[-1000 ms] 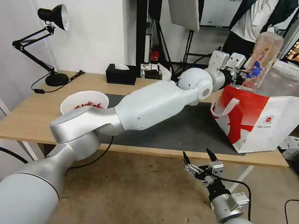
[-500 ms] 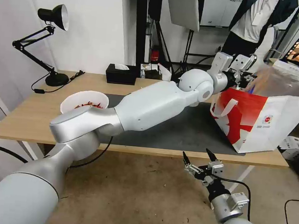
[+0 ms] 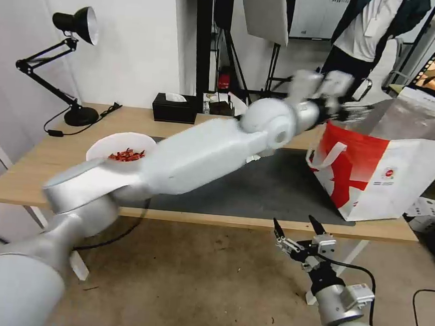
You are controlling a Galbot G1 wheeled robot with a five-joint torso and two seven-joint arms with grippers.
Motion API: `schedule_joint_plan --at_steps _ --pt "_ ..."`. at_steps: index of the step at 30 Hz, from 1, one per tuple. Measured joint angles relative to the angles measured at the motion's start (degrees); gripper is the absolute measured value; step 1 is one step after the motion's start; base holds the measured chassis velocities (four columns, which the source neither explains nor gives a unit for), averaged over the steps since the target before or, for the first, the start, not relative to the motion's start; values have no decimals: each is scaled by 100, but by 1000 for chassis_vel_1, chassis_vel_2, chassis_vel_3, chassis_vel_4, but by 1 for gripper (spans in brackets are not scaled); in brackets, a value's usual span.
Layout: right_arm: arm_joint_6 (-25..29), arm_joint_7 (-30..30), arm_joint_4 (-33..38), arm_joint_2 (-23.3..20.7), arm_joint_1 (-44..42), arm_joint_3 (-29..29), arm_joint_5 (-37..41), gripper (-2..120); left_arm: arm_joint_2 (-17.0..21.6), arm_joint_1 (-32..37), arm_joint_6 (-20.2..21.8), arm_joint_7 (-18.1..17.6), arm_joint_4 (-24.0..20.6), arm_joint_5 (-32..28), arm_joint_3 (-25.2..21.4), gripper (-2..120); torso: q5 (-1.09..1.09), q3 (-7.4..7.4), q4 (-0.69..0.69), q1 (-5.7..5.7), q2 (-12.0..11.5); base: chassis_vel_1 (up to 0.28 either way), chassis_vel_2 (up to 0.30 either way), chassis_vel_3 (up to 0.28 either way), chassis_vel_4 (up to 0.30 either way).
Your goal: Pick up the trash from the table and place it into the takeout bag.
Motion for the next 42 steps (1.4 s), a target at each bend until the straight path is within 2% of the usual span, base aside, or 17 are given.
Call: schedule_joint_plan --at_steps 3,7,10,12,15,16,19,20,22,25,27,28,31,36,37,38,42 --pt "12 31 1 -23 28 -4 7 100 779 643 -20 -49 -692 26 -361 100 2 -1 -5 0 1 0 0 0 0" --pt "16 60 1 -39 52 -34 8 100 1241 1185 -22 -55 -1103 113 -694 100 1 0 -6 1 0 0 0 0 0" --pt "54 117 41 -71 79 -54 -19 100 1802 2010 -26 -38 -1654 323 -1343 100 0 0 -4 0 0 0 0 0 0" --pt "66 136 60 -90 81 -49 -35 100 1911 2247 -27 -22 -1798 402 -1561 100 3 -1 -5 0 0 0 0 0 0" --pt "75 234 145 -176 76 19 -60 100 2191 3467 -38 127 -2246 813 -2444 100 1 0 -6 0 0 0 0 0 0" --pt "75 234 145 -176 76 19 -60 100 2191 3467 -38 127 -2246 813 -2444 100 1 0 -6 0 0 0 0 0 0" --pt "75 332 185 -228 38 57 -115 100 2421 4719 -57 396 -2608 1377 -3373 100 4 -1 -6 0 1 0 0 0 0" --pt "75 332 185 -228 38 57 -115 100 2421 4719 -57 396 -2608 1377 -3373 100 4 -1 -6 0 1 0 0 0 0" --pt "75 410 189 -241 26 60 -170 100 2485 5608 -135 539 -2813 1808 -3938 100 2 -1 -6 0 0 0 0 0 0" --pt "74 519 197 -227 -9 73 -226 100 2431 6546 -349 635 -2980 2306 -4453 100 4 -1 -4 0 0 0 0 0 0" --pt "73 664 198 -165 -39 80 -289 100 2150 7531 -501 728 -3185 2820 -5115 100 5 -1 -8 -1 0 0 0 0 0" --pt "73 664 198 -165 -39 80 -289 100 2150 7531 -501 728 -3185 2820 -5115 100 5 -1 -8 -1 0 0 0 0 0" --pt "36 867 198 -113 -126 140 -345 100 1644 8565 -761 919 -3216 3690 -5631 100 0 -1 -4 0 0 0 0 0 0" --pt "12 1054 135 -105 -254 200 -369 100 1172 9227 -1062 986 -3242 4259 -5990 100 5 -1 -6 -1 0 0 0 0 0" --pt "156 1126 0 -51 -393 219 -467 100 740 9692 -1319 1097 -3269 4970 -6278 100 6 0 -6 0 0 0 0 0 0" --pt "326 1066 -78 -11 -424 218 -566 100 598 9841 -1431 1136 -3257 5168 -6346 100 5 -1 -6 0 0 0 0 0 0" --pt "614 896 -252 87 -450 188 -776 100 358 10071 -1626 1200 -3236 5357 -6440 100 6 0 -6 0 0 0 0 0 0"
